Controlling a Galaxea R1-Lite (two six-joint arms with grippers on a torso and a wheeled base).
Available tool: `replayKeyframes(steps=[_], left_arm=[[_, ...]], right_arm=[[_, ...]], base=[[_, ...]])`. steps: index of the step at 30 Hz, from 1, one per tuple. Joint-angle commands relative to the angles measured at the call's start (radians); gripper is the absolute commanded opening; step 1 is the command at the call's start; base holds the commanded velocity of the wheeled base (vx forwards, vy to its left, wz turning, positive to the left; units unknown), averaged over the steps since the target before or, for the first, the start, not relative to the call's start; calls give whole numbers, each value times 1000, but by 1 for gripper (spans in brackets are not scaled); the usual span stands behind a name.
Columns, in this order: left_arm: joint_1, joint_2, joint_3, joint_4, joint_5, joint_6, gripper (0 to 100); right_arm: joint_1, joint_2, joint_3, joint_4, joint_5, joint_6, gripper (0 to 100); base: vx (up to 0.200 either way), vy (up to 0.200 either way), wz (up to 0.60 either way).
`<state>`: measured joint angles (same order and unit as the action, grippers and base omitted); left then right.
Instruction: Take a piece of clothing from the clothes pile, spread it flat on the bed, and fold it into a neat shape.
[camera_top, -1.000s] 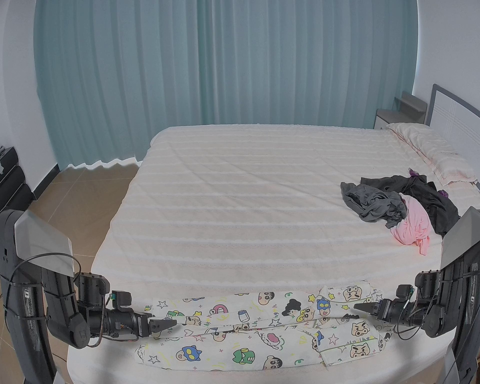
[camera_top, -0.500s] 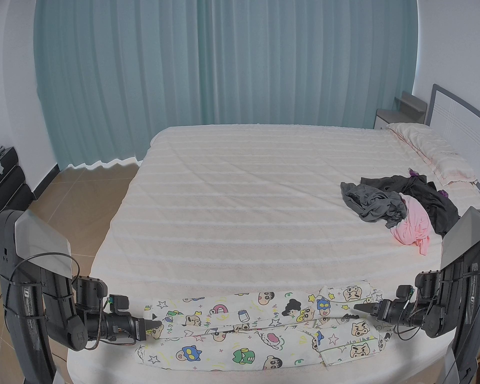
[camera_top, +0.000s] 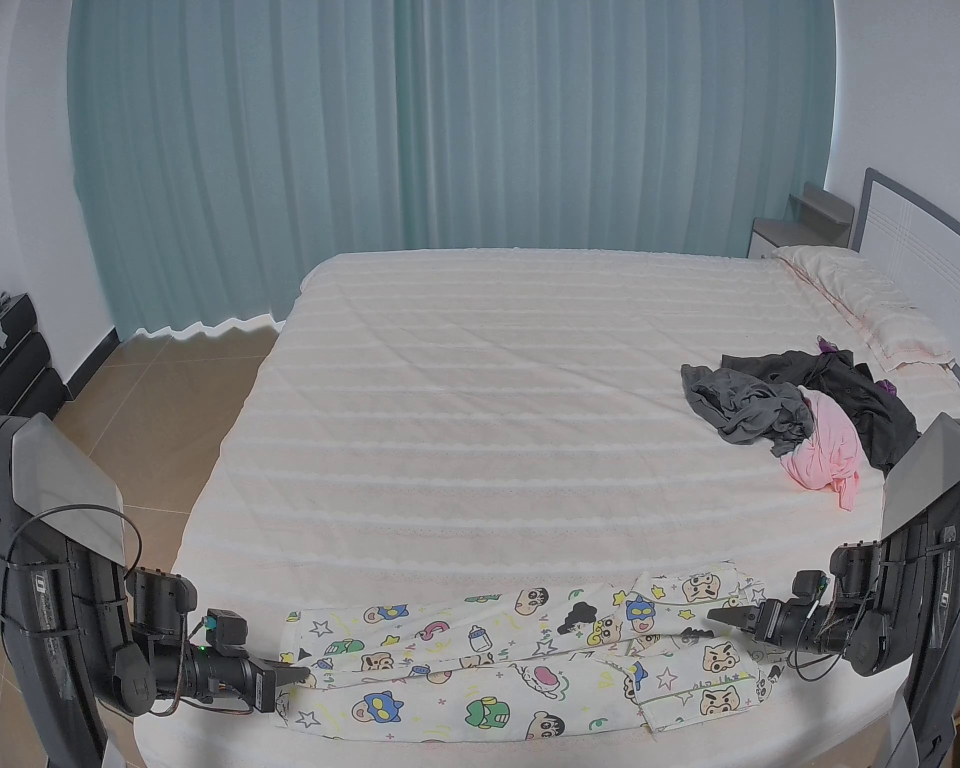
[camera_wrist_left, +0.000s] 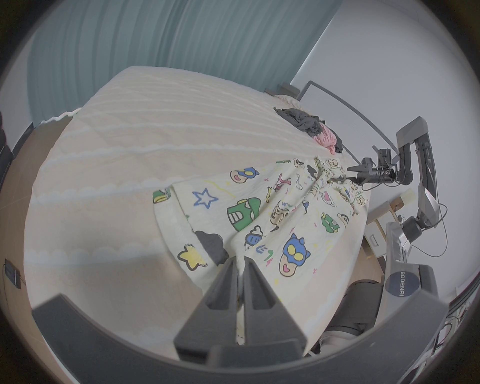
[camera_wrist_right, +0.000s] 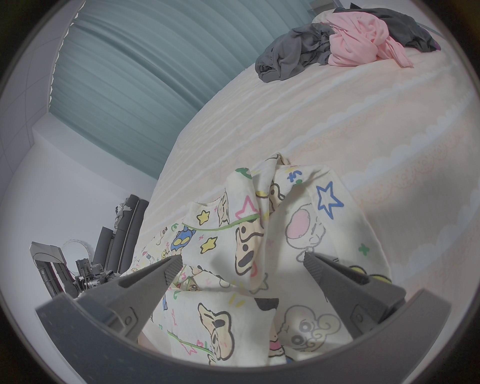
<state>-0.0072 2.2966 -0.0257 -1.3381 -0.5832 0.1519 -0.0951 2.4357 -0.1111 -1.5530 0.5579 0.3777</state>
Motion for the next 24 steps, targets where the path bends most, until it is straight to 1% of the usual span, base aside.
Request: replayKeyframes(steps=[1,9,12,13,17,19,20,21,22,24], left_arm=[[1,40,7,-1,5,5,100],[10,44,13,-1,2,15,100],[47,-11,-2,-1,-4,-8,100],[58,-39,-11,-1,-4,-31,100],[58,-131,-89,10,-3,-253,100],[27,-169,-194,51,11,-473,100],[27,-169,-194,51,11,-473,100],[-13,-187,-303,143,46,-640,100],[-23,-192,-336,186,57,-667,100],[-62,-194,-456,404,102,-684,100]], right_arm=[[0,0,1,-10,0,0,100],[0,2,1,-10,0,0,100],[0,0,1,-10,0,0,100],[0,0,1,-10,0,0,100],[0,0,-1,-10,0,0,100],[0,0,-4,-10,0,0,100],[0,0,-4,-10,0,0,100],[2,2,-6,-10,0,0,100],[2,2,-6,-10,0,0,100],[8,2,-6,-10,0,1,100]], base=[[0,0,0],[0,0,0],[0,0,0],[0,0,0],[0,0,0],[0,0,0],[0,0,0],[0,0,0],[0,0,0],[0,0,0]])
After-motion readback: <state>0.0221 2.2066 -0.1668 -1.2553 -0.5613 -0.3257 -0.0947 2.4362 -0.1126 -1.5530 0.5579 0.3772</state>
